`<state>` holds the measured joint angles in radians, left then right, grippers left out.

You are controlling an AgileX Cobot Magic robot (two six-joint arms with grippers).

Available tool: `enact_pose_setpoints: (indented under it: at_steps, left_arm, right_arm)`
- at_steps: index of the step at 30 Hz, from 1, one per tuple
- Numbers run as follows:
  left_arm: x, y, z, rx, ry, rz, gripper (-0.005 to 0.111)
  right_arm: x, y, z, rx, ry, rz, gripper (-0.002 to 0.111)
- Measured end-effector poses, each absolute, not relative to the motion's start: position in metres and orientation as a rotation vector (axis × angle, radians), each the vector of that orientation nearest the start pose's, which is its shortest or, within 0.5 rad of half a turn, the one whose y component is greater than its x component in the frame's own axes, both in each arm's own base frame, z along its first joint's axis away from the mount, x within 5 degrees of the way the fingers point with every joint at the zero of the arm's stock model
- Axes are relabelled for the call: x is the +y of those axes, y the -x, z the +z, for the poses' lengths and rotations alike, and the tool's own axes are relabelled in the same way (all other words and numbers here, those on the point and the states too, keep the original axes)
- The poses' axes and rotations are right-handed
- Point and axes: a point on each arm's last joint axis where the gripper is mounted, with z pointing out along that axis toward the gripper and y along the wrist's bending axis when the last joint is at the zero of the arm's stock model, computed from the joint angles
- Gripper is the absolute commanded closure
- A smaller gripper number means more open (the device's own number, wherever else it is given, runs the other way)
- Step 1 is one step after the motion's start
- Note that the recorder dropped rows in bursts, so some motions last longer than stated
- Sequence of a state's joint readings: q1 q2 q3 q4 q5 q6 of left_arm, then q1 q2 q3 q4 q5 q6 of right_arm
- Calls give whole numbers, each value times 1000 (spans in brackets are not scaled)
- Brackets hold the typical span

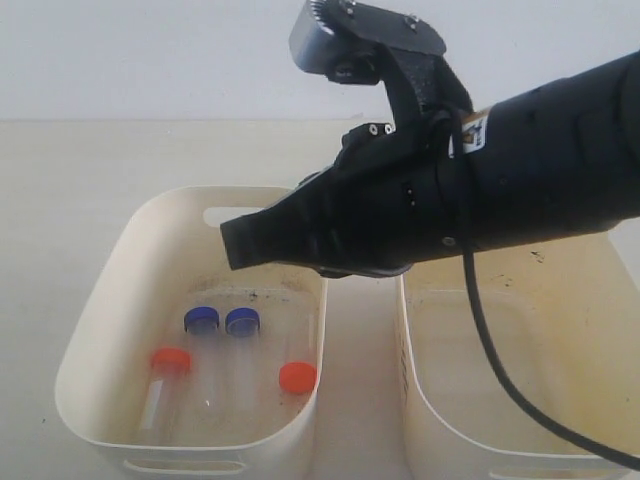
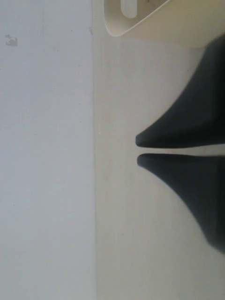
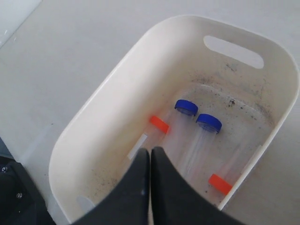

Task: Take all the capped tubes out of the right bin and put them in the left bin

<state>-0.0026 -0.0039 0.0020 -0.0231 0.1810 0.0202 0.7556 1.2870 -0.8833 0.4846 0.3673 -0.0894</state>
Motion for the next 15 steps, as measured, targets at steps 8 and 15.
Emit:
enact_pose_setpoints:
  at_steps: [8, 15]
  left_arm:
    - [-1, -56, 196, 1663, -3, -7, 103]
    - [-1, -56, 196, 1663, -3, -7, 103]
  right_arm:
    - [163, -187, 325, 2166, 470, 744, 108]
    - [103, -174, 342, 2072, 271, 650, 108]
